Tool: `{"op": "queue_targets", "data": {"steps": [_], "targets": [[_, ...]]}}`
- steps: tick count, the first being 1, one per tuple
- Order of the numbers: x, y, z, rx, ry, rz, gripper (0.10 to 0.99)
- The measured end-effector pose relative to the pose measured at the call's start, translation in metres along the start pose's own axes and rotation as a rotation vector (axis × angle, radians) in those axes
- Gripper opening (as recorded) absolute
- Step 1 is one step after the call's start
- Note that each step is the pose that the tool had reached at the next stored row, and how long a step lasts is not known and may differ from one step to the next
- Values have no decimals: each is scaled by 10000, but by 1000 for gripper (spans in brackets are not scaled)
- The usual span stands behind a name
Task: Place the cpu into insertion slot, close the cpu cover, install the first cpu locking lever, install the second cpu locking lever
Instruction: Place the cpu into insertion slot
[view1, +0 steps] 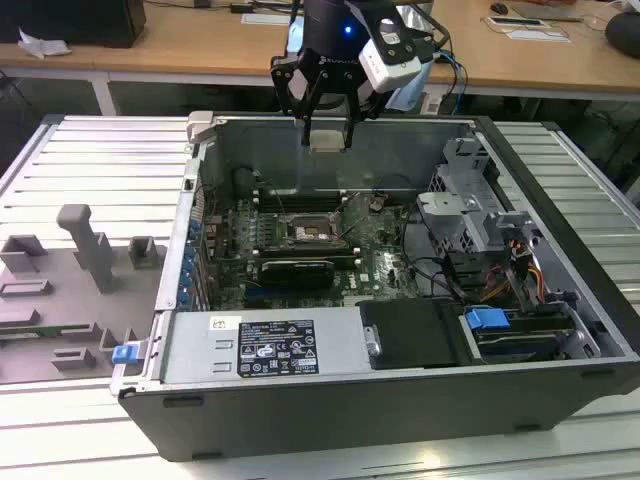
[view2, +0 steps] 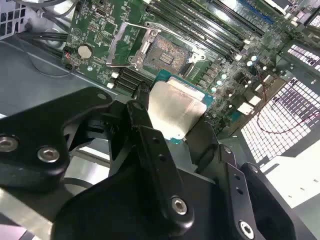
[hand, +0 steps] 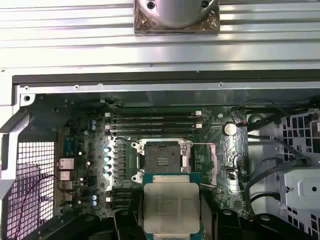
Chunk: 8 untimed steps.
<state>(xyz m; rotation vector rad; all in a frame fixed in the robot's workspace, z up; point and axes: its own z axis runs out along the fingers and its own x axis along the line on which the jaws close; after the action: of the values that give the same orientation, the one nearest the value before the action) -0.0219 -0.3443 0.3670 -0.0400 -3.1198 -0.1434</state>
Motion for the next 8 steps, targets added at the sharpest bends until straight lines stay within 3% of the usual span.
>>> {"op": "queue_targets", "data": {"steps": [4, 8], "targets": [[0, -1, 0, 2, -5, 62, 541], [0, 0, 4, -7, -64, 688, 541]]}}
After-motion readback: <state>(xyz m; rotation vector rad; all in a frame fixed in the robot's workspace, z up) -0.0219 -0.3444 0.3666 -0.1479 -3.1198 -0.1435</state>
